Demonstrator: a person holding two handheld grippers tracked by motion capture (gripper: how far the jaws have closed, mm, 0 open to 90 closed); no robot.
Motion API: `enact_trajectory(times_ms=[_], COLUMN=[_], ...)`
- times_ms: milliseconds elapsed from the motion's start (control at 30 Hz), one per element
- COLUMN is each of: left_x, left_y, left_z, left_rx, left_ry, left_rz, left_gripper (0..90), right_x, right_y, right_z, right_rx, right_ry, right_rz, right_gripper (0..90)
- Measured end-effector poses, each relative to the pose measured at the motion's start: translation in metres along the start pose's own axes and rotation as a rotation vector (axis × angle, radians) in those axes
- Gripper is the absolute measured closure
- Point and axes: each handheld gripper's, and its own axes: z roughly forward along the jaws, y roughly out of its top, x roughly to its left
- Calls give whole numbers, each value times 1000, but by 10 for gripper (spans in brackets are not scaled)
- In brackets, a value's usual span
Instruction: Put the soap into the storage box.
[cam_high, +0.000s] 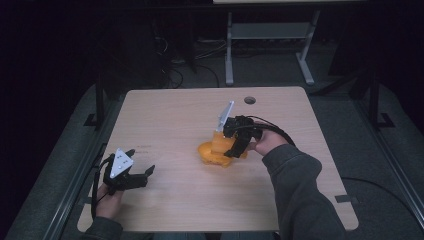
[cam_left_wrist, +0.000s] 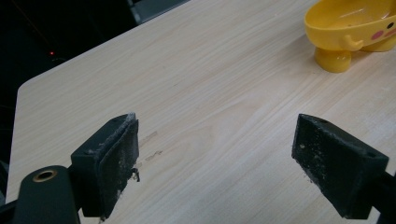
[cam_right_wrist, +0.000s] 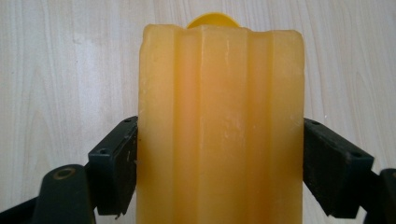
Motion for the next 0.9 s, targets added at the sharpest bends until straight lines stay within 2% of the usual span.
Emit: enact_trajectory(times_ms=[467, 900], left_x=[0, 0], left_y=[0, 0], left_z=[0, 0], left_rx=[-2, -6], left_ry=[-1, -2], left_rz=[2, -1], left_gripper=[141, 141], right_x=[-3, -9], right_y=[10, 20], right_z=[13, 33], right_rx=[1, 14], right_ry=[24, 62], right_rz=[-4, -8], right_gripper=[207, 207])
